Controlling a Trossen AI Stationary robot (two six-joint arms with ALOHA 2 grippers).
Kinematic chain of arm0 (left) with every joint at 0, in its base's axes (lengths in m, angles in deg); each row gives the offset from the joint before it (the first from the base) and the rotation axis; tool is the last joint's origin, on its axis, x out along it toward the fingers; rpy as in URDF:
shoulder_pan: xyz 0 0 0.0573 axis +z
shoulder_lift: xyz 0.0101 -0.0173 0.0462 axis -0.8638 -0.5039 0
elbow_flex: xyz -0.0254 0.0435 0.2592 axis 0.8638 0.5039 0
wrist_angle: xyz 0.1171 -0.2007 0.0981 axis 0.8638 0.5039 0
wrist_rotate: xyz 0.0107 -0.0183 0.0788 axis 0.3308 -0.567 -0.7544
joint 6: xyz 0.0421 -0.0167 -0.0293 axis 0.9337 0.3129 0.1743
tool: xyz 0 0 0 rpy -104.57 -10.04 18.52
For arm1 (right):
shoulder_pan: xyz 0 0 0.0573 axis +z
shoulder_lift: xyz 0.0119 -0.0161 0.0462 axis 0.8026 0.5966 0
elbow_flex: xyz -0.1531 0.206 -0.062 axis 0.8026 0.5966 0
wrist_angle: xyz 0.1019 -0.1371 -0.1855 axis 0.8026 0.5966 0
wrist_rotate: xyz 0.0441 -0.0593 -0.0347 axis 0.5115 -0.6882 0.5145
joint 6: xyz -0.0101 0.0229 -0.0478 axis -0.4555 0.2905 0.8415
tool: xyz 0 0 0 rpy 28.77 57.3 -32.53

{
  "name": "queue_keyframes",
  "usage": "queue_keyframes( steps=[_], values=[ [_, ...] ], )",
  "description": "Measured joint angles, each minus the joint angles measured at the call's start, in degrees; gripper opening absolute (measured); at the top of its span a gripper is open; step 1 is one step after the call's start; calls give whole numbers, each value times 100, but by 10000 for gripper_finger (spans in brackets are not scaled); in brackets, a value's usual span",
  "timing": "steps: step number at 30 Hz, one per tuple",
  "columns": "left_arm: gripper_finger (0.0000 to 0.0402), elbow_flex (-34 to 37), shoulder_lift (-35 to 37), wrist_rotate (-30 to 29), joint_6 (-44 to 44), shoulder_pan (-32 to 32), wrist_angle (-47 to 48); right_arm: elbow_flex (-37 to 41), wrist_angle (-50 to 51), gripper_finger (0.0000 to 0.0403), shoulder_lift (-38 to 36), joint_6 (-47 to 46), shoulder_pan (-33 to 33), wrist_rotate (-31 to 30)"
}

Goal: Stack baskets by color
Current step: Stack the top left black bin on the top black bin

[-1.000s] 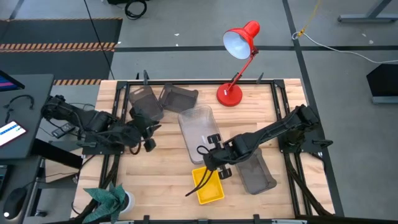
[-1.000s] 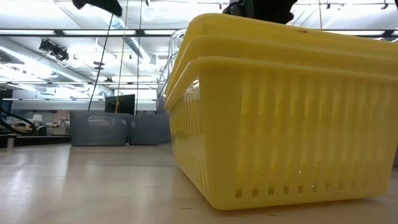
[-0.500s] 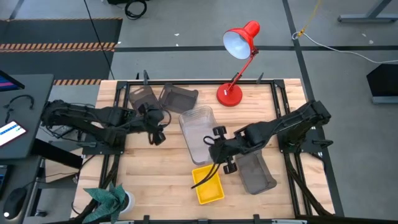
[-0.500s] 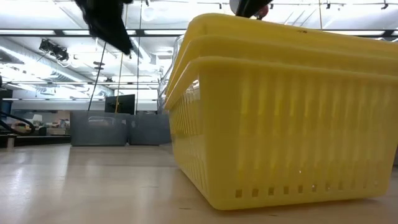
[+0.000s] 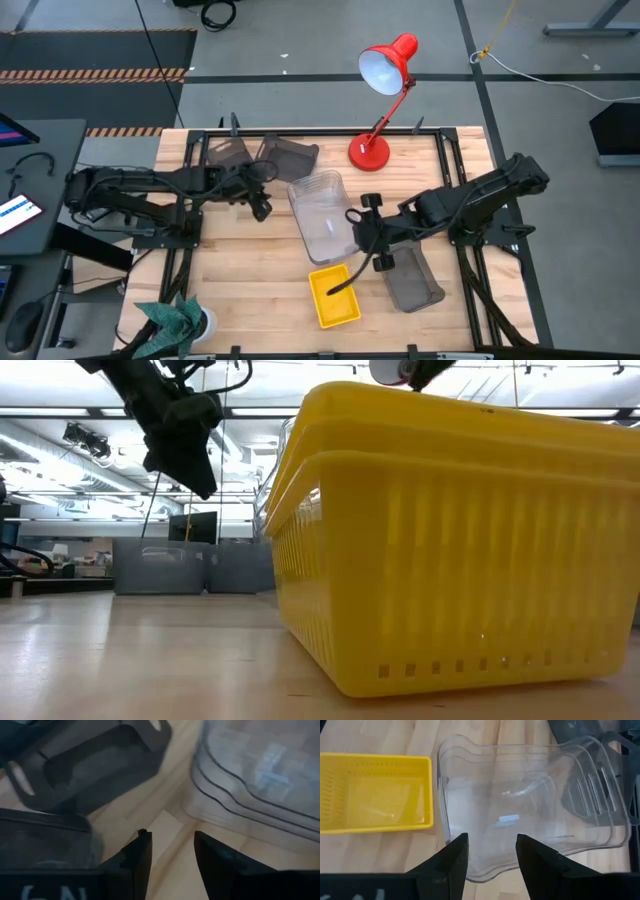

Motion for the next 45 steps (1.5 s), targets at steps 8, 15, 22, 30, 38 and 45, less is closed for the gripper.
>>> queue_keyframes(
  steps=[8, 15, 22, 30, 38, 45],
  values=[
    [194, -328, -145, 217, 278, 294, 329, 1629, -1327, 170, -1181, -315, 107, -280],
    [191, -737, -645, 631, 627, 954, 957, 2894, -2755, 170, -2010, -290, 230, -509],
    [177, -1058, -1220, 798, 872, 1485, 1431, 3706, -3479, 170, -2447, -377, 337, -523],
    [176, -1535, -1717, 592, 1101, 1825, 1460, 3877, -3661, 170, -2569, -406, 413, -558],
    [176, -1700, -1766, 1236, 1168, 2095, 2560, 3877, -3430, 170, -2599, -509, 576, -760],
    [176, -1700, -1897, 1223, 1187, 2035, 2875, 3877, -3461, 170, -2599, -506, 589, -857]
  ],
)
